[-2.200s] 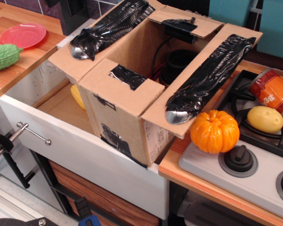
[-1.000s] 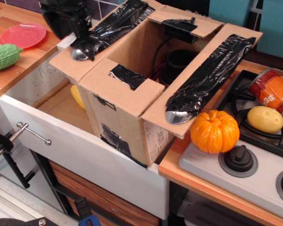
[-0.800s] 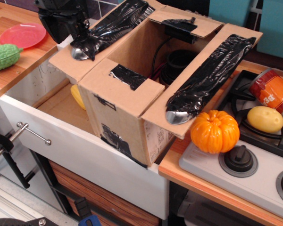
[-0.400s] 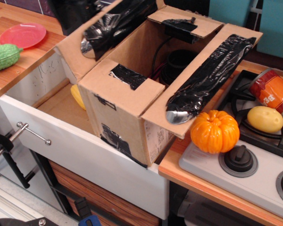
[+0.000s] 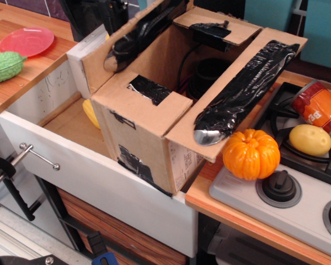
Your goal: Close small4fbox flaps
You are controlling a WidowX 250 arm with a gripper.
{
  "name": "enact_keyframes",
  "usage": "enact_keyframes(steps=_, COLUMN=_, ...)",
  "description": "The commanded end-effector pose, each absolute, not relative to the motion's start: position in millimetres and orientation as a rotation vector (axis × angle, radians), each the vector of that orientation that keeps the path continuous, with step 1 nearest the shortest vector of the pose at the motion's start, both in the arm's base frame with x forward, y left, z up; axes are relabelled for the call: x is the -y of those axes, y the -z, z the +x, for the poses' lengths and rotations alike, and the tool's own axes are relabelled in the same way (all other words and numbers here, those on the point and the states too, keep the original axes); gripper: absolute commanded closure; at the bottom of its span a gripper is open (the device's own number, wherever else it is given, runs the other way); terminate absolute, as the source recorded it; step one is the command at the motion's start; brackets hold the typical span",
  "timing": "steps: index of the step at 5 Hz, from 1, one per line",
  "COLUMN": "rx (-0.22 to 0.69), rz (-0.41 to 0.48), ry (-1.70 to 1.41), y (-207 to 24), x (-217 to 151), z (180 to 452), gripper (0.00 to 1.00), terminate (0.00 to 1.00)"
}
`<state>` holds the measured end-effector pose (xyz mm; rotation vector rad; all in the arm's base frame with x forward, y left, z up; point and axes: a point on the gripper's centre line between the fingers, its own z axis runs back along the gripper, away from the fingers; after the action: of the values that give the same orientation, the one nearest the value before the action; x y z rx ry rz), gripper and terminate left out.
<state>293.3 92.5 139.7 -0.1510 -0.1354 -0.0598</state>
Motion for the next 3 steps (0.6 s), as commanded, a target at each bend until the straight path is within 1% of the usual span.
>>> enact_keyframes(steps=1, rx=0.179, rz=-0.187, ry=0.019, y=-149.0, x=-68.1, z=287.4, gripper=0.0, terminate=0.0)
enact_keyframes(steps=2, rx=0.191, rz=-0.204, ry=0.003, y=-143.6, x=-56.4, z=278.7, gripper=0.0, terminate=0.0)
enact_keyframes(steps=3, rx=0.214, rz=-0.224, ry=-0.008, y=-133.5, x=-52.2, z=276.6, gripper=0.0, terminate=0.0)
